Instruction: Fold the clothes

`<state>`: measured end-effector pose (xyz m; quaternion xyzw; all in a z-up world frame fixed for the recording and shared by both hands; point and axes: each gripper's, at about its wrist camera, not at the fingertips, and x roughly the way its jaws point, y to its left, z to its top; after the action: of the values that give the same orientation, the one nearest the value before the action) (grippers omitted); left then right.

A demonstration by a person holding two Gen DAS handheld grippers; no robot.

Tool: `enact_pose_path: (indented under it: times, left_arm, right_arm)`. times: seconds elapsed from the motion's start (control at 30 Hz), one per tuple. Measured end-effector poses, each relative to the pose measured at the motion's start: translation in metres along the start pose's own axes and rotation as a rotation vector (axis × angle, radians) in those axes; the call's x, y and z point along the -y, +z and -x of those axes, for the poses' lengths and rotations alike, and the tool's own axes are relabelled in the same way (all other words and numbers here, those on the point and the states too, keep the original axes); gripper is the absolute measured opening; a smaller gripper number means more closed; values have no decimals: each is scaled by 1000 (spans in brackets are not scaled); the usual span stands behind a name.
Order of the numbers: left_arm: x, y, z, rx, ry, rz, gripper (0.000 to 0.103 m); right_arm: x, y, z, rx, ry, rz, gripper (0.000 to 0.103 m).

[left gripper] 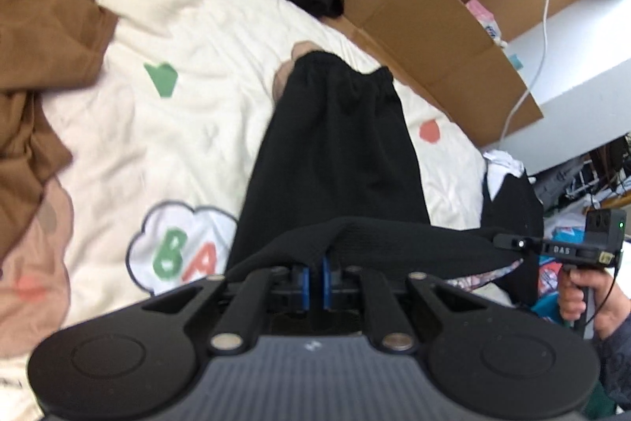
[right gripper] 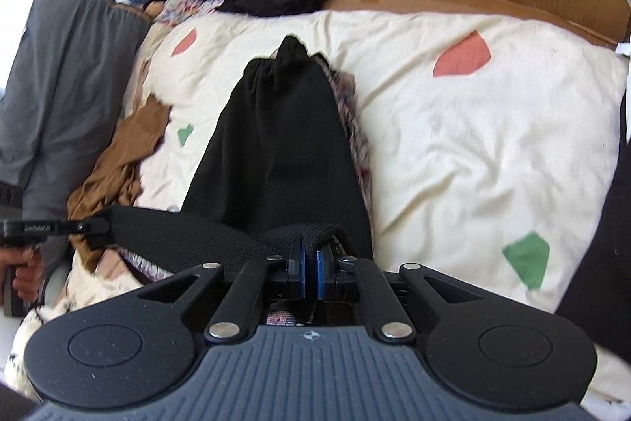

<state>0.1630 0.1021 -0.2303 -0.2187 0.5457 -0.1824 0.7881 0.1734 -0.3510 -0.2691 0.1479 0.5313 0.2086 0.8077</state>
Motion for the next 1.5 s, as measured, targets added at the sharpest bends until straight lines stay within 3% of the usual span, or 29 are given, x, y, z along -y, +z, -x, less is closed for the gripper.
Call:
enact_pose_path:
  times: [0.27, 0.43, 0.67, 1.0, 1.23, 1.5]
  left_arm:
    - [-15, 31, -24, 42, 35, 16, 6]
    - [-21, 47, -44, 31, 27, 11, 6]
    - [-31, 71, -64, 63, -4, 81, 6]
    - [-43, 94, -70, 122, -35, 113, 6]
    - [-55, 102, -80, 142, -49, 133, 6]
    - [-68, 114, -79, 172, -76, 160, 6]
  right_arm:
    - [6, 26, -32, 30, -5, -28, 5]
    - [22, 33, -47, 26, 0, -55, 5]
    - [40, 49, -59, 71, 20, -138, 5]
    - [38, 81, -70, 99, 27, -147, 5]
    - [49, 91, -85, 125, 49, -219, 5]
    - [45, 93, -80, 232, 86, -207, 5]
